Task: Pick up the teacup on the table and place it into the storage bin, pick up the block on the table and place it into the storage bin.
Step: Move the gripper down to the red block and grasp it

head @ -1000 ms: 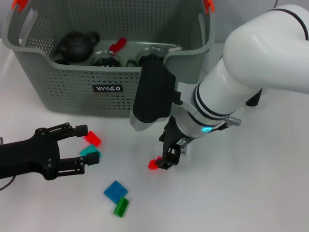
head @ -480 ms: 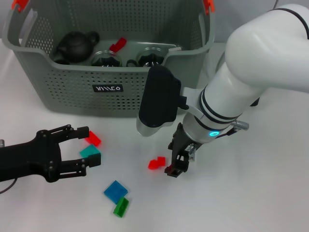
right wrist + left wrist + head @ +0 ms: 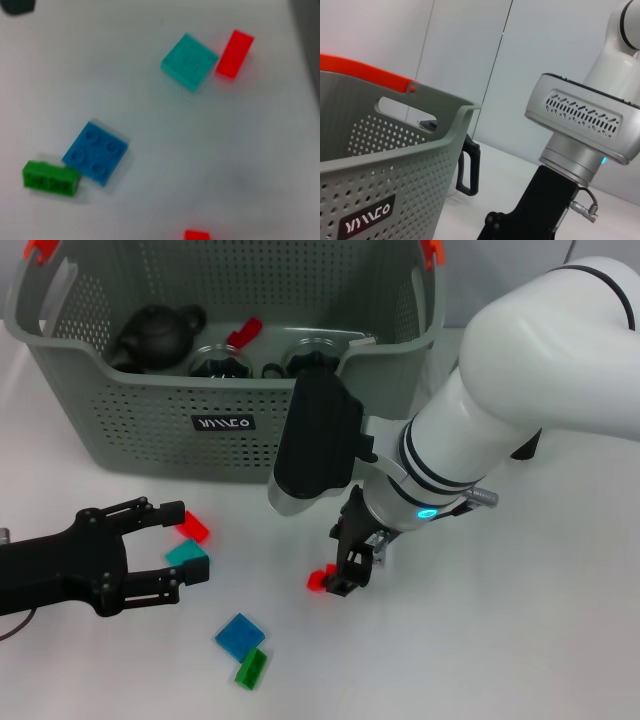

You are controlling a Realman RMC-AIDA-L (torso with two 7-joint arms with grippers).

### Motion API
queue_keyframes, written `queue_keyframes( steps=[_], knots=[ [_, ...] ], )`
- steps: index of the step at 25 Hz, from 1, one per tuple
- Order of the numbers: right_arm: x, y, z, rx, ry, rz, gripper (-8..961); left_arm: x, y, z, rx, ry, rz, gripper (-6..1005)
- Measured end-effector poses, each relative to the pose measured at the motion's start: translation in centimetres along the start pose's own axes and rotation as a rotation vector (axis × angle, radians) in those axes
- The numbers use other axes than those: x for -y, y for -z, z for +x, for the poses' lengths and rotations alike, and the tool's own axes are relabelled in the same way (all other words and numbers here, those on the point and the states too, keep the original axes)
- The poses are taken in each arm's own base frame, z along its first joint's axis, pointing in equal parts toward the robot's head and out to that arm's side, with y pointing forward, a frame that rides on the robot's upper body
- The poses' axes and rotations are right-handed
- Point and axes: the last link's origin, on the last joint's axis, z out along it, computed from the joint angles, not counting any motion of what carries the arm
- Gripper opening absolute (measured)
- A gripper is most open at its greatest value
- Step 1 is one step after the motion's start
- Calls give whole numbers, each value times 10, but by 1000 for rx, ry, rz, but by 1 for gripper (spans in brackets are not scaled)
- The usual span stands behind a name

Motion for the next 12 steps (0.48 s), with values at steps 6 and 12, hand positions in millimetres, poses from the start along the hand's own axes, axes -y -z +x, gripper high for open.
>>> queue_keyframes(
  steps=[6,12],
  knots=[
    [3,1,-7,36,3,26,638,0,0,0,1,0,3,855],
    [5,1,-11,60,5,44,638,1,0,0,3,0,7,854]
  ],
)
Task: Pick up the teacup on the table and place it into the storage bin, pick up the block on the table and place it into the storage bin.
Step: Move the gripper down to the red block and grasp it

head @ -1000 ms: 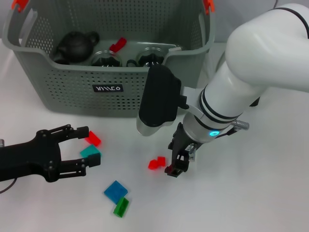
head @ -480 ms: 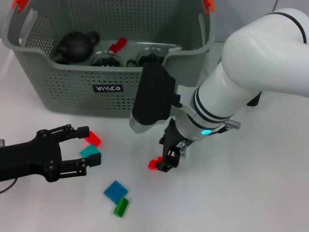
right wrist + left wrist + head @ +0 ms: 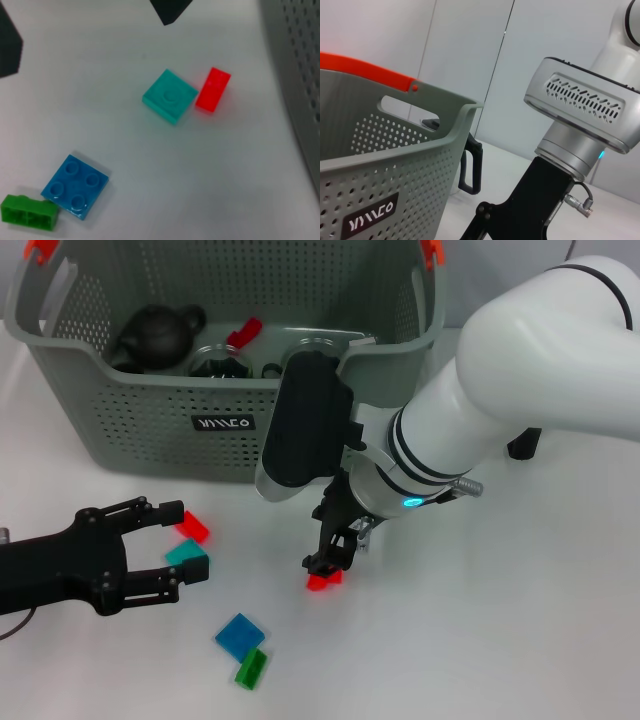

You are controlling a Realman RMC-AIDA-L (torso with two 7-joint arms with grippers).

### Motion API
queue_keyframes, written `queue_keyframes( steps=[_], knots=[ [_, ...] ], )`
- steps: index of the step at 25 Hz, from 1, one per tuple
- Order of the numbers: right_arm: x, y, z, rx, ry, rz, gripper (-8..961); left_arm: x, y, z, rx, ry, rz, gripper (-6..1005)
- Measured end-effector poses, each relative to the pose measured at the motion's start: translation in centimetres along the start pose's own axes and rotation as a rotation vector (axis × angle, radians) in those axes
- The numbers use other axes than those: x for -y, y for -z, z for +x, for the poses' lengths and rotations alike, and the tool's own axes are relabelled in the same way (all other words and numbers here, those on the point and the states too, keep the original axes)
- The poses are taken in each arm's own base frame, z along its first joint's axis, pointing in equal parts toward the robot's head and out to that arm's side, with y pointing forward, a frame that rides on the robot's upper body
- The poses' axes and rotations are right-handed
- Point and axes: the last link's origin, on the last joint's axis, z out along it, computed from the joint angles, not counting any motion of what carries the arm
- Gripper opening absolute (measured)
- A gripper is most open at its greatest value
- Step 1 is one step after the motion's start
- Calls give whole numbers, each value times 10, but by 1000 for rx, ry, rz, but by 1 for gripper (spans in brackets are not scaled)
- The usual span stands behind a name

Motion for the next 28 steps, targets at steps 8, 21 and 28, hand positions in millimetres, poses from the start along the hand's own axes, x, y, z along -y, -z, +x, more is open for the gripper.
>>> queue_keyframes(
  steps=[8,21,28],
  knots=[
    [-2,3,7,-40,-7,-30,638,0,0,0,-1,0,-2,855],
    [-3,7,20,-119,-19,-83,638,-1,-1,1,-2,-1,-7,854],
    [-7,4,17,-117,-1,-84,626,-1,-1,0,-1,-2,-8,855]
  ],
)
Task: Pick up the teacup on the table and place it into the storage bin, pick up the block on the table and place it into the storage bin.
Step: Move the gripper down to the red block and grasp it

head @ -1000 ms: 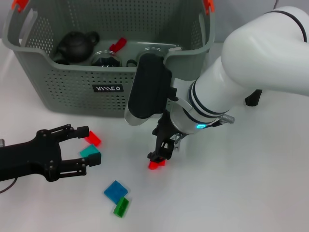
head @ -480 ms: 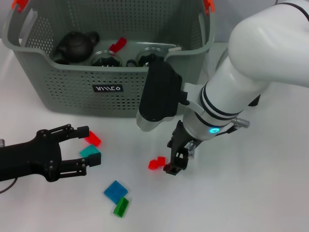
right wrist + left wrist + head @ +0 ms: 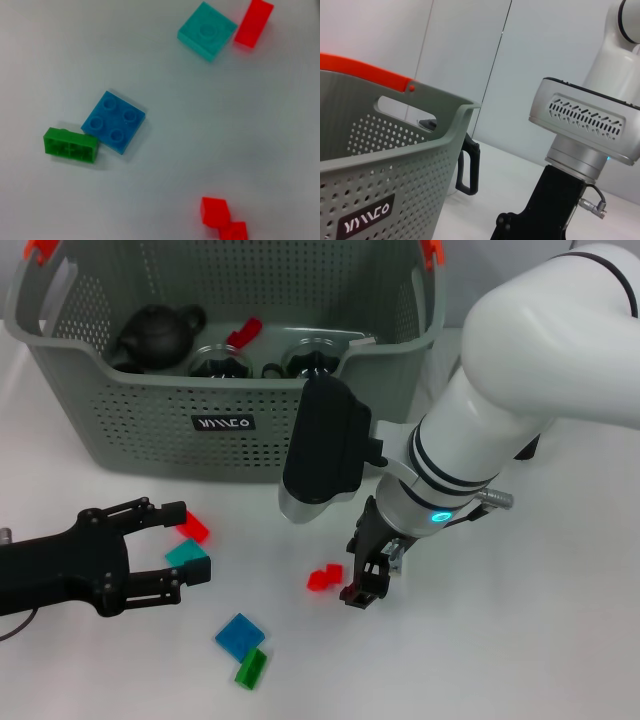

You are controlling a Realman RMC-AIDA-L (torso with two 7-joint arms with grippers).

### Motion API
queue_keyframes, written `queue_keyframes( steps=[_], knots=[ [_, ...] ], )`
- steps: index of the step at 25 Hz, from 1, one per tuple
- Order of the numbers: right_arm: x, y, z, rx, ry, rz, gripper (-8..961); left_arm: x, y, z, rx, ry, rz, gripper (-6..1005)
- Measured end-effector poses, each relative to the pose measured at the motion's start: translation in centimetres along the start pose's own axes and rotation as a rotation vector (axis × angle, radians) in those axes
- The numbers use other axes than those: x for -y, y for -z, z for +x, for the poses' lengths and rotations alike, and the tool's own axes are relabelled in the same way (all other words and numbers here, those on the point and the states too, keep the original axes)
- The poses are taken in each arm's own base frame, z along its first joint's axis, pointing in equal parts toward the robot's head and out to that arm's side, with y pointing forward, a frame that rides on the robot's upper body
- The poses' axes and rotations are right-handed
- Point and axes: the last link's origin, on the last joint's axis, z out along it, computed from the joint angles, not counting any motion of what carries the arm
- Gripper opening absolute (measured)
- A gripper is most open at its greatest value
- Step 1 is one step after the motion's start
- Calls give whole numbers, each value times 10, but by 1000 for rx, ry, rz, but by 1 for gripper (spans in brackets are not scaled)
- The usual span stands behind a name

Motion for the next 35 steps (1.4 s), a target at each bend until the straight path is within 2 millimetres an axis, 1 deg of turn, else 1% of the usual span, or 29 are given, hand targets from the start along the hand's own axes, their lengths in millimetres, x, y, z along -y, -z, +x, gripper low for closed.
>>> queue_keyframes(
  steps=[7,10,18,32,35],
  knots=[
    [-1,-1,-2,5,9,8,604,0,0,0,-1,-1,-1,855],
    [0,-2,-2,8,9,14,524,0,0,0,-2,-1,-2,855],
    [0,-8,-5,20,24,36,529,-1,0,0,-2,0,1,854],
    [0,-8,-6,30,10,32,527,1,-1,0,-2,-2,6,855],
    [-1,-9,-6,39,-2,19,416,1,0,0,-1,-1,7,855]
  ],
)
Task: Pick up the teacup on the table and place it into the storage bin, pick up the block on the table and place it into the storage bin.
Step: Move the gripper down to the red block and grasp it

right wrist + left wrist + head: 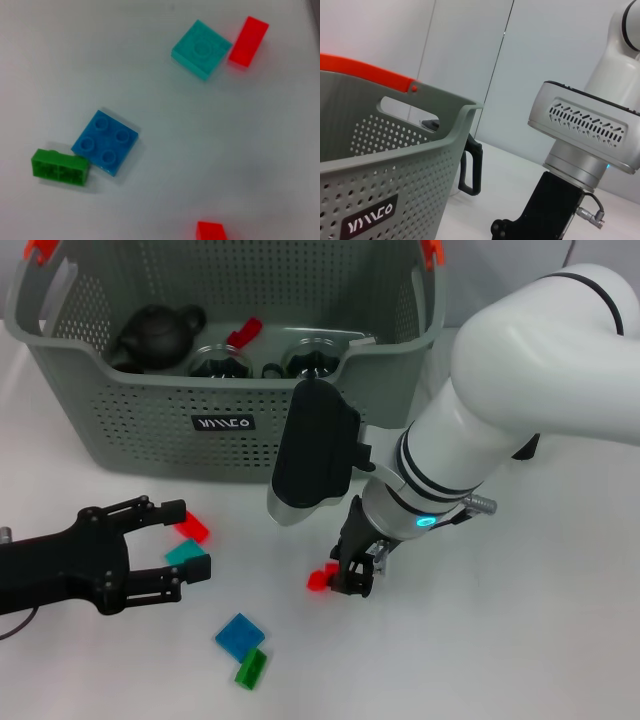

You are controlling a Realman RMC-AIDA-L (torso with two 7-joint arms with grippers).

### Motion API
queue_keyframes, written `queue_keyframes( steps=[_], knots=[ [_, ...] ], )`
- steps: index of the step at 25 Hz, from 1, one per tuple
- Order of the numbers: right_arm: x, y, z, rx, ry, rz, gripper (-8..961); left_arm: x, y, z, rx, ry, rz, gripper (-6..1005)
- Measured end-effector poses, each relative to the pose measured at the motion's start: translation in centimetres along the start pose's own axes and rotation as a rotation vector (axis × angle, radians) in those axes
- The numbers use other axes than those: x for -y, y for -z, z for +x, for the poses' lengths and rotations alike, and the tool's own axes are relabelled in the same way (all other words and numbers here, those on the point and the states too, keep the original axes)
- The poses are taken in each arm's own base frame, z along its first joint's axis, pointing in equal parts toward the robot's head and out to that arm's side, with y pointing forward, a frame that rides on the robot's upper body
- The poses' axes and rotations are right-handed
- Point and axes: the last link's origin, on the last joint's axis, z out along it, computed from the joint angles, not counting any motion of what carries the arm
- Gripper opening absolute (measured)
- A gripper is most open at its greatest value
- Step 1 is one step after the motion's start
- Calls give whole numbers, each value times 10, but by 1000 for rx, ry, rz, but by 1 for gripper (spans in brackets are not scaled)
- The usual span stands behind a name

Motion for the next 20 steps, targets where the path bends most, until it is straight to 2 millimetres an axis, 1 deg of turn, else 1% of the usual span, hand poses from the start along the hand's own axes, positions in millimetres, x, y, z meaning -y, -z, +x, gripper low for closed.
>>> queue_keyframes(
  steps=[2,5,20],
  knots=[
    [0,-1,0,4,-5,-3,342,0,0,0,0,0,0,855],
    [0,-1,0,4,-6,-4,307,0,0,0,0,0,0,855],
    [2,-3,2,3,-14,-1,273,0,0,0,1,0,1,854]
  ],
)
